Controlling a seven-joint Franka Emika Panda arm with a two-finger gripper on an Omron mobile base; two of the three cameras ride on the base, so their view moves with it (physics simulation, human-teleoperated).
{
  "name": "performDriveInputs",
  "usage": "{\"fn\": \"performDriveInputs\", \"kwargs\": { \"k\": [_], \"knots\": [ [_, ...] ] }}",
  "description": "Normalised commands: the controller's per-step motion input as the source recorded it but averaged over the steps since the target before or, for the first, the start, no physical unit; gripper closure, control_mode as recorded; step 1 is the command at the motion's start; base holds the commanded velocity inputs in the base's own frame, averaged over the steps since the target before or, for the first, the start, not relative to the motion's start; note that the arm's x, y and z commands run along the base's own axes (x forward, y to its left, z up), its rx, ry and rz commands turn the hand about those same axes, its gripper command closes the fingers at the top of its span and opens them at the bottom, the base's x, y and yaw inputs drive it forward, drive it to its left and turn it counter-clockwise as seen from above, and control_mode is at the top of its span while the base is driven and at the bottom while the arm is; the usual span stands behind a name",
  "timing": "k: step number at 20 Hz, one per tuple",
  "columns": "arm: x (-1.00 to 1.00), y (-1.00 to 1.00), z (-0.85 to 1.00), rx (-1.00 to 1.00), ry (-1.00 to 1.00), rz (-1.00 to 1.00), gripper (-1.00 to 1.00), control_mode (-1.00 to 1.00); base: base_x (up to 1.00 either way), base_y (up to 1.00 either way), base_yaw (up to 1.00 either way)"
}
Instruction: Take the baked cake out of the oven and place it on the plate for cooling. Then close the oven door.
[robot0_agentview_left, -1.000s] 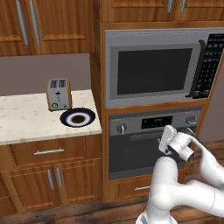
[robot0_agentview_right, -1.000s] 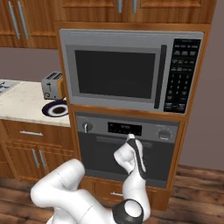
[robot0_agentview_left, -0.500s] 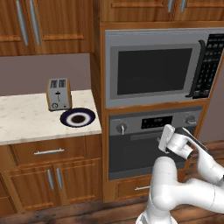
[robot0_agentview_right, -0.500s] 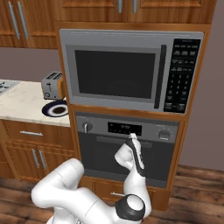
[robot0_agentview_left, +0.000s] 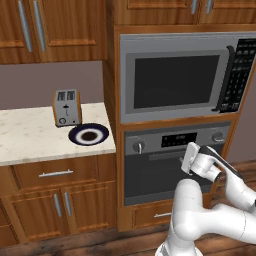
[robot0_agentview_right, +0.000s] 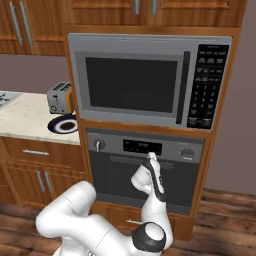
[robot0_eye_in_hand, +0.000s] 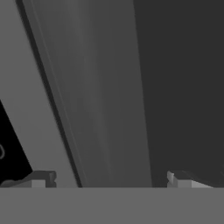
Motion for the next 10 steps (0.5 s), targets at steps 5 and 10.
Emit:
{"fn": "performDriveInputs", "kwargs": {
  "k": [5,10],
  "knots": [
    [0.1,0.0,-0.3,0.0,-0.01,0.0,-1.0,-1.0,0.0,0.0,0.0],
    [0.24,0.06,-0.34,0.0,-0.04,0.0,1.0,-1.0,0.0,0.0,0.0]
  ]
}}
